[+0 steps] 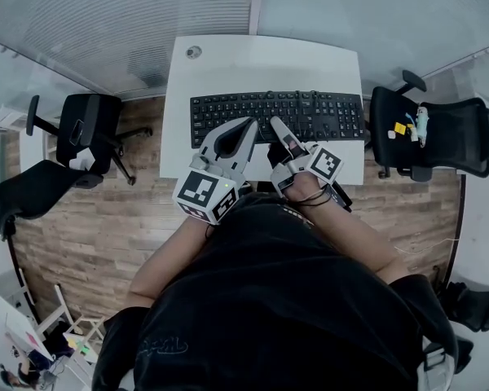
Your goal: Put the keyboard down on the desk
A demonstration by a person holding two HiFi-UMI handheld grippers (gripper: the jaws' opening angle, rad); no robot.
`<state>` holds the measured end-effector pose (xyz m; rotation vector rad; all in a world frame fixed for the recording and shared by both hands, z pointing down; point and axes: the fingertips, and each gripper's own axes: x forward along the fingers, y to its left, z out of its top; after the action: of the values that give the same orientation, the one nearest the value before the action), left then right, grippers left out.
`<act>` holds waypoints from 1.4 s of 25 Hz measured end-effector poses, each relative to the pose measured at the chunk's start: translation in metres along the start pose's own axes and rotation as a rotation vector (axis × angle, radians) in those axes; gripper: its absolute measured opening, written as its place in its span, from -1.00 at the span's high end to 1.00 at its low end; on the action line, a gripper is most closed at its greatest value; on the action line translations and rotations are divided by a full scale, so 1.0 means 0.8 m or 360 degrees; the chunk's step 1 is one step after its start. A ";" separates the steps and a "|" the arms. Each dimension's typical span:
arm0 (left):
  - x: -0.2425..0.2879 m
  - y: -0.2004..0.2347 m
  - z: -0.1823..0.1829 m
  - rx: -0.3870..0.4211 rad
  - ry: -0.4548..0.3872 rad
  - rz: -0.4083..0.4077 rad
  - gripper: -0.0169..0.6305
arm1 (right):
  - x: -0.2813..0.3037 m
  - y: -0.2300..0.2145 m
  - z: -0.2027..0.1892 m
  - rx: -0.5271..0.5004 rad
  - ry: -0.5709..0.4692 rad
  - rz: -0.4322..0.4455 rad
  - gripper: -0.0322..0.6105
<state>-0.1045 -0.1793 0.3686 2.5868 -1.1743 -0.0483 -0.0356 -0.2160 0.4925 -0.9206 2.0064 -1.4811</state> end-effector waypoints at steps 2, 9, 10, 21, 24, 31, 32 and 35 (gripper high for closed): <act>0.006 0.002 -0.003 -0.0016 0.0019 -0.0005 0.90 | -0.001 -0.008 0.003 0.0022 -0.0005 -0.0023 0.58; 0.032 0.013 -0.023 -0.0084 0.0101 -0.0019 0.90 | 0.003 -0.035 0.017 0.0053 0.0009 -0.0076 0.58; 0.035 0.015 -0.025 -0.0078 0.0112 -0.0025 0.90 | 0.003 -0.039 0.017 0.0060 0.0019 -0.0088 0.58; 0.074 0.041 -0.051 0.0041 0.0209 0.0010 0.90 | 0.036 -0.075 0.037 0.0058 0.0095 -0.0093 0.58; 0.085 0.043 -0.066 0.0020 0.0214 -0.0009 0.90 | 0.044 -0.089 0.043 0.0042 0.0089 -0.0087 0.58; 0.107 0.058 -0.104 -0.0020 0.0268 -0.0018 0.90 | 0.054 -0.131 0.043 0.0070 0.0084 -0.0152 0.58; 0.110 0.061 -0.111 -0.0044 0.0279 -0.0020 0.90 | 0.053 -0.137 0.042 0.0079 0.0087 -0.0162 0.58; 0.124 0.063 -0.130 -0.0093 0.0321 -0.0037 0.90 | 0.050 -0.155 0.043 0.0060 0.0097 -0.0166 0.58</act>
<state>-0.0594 -0.2580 0.4912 2.4870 -1.0541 0.1666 -0.0081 -0.2911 0.6012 -0.9889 1.9932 -1.6161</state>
